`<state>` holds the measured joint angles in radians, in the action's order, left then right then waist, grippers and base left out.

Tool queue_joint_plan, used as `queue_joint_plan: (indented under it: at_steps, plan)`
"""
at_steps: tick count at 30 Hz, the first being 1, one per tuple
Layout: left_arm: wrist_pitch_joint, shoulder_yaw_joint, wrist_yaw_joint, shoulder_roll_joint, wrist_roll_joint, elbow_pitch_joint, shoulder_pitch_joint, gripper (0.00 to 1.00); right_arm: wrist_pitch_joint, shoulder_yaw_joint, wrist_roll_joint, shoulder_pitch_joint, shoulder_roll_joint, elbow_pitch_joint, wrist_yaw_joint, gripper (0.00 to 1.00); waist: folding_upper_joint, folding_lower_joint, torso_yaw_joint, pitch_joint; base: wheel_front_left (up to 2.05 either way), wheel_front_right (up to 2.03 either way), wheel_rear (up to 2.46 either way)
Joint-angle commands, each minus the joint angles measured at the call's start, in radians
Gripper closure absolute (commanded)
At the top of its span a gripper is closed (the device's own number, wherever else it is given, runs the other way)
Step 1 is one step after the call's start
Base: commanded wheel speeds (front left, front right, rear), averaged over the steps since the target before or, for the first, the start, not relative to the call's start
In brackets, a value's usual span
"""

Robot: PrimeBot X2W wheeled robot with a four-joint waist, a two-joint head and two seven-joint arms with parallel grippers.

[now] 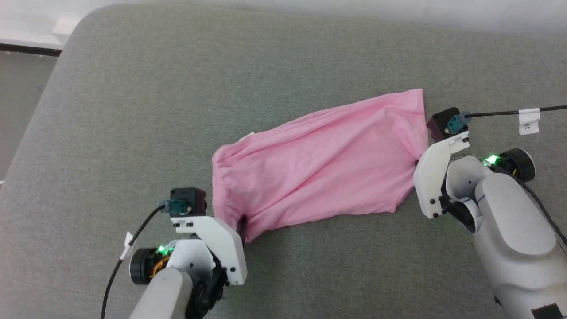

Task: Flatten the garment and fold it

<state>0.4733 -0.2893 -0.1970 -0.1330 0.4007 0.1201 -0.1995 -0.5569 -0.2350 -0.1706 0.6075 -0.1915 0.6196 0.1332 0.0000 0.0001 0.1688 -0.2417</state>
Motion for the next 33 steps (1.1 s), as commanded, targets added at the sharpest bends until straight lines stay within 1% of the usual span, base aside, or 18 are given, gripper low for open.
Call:
queue_joint_plan:
  at_steps: [1,2,3,4,5,6,8,14,21,26,29,33]
  plan:
    - [0.028,-0.003,-0.002,-0.012,0.006,0.04,-0.012,0.0,0.001,-0.007,-0.004,-0.006,-0.013,0.013,-0.002,1.0,0.0,-0.0001,-0.011,-0.005,0.0,0.0,0.0]
    - [0.034,0.001,-0.003,-0.01,0.013,0.061,-0.018,0.0,0.003,-0.012,-0.007,-0.004,-0.013,0.011,-0.002,1.0,0.0,-0.0001,-0.015,-0.007,0.0,0.0,0.0]
    - [0.04,0.003,-0.006,-0.009,0.015,0.082,-0.023,0.04,0.004,-0.017,-0.01,-0.002,-0.013,0.009,-0.002,1.0,0.0,-0.0001,-0.018,-0.009,0.0,0.0,0.0]
    - [0.049,0.002,-0.008,-0.009,0.017,0.103,-0.027,0.29,0.007,-0.022,-0.013,0.001,-0.014,0.006,-0.002,1.0,0.0,-0.0001,-0.021,-0.011,0.0,0.0,0.0]
    - [0.049,0.002,-0.008,-0.009,0.017,0.103,-0.027,0.29,0.007,-0.022,-0.013,0.001,-0.014,0.006,-0.002,1.0,0.0,-0.0001,-0.021,-0.011,0.0,0.0,0.0]
    - [0.048,0.006,-0.008,-0.006,0.025,0.115,-0.03,0.55,0.008,-0.027,-0.016,0.002,-0.016,0.003,-0.002,1.0,0.0,-0.0001,-0.024,-0.012,0.0,0.0,0.0]
    - [0.048,0.009,-0.001,-0.002,0.038,0.138,-0.032,1.0,0.01,-0.037,-0.023,0.005,-0.018,-0.001,-0.002,1.0,0.0,-0.0001,-0.029,-0.014,0.0,0.0,0.0]
    - [0.029,0.018,0.027,0.007,0.076,0.167,-0.037,1.0,0.014,-0.057,-0.043,-0.002,-0.034,-0.008,-0.002,1.0,0.0,-0.0001,-0.031,-0.009,0.0,0.0,0.0]
    - [0.012,0.037,0.073,0.002,0.125,0.142,-0.042,1.0,0.005,-0.064,-0.082,-0.036,-0.061,-0.042,-0.002,1.0,0.0,-0.0001,-0.026,0.025,0.0,0.0,0.0]
    - [0.026,0.047,0.092,-0.019,0.149,0.118,-0.028,1.0,0.014,-0.027,-0.124,-0.119,-0.081,-0.121,-0.002,1.0,0.0,-0.0001,-0.033,0.053,0.0,0.0,0.0]
    - [0.055,0.045,0.102,-0.032,0.165,0.112,-0.013,1.0,0.017,0.015,-0.148,-0.209,-0.082,-0.193,-0.002,1.0,0.0,-0.0001,-0.04,0.069,0.0,0.0,0.0]
    - [0.103,0.046,0.109,-0.046,0.191,0.096,0.01,1.0,0.004,0.072,-0.157,-0.351,-0.067,-0.307,-0.002,1.0,0.0,-0.0001,-0.055,0.085,0.0,0.0,0.0]
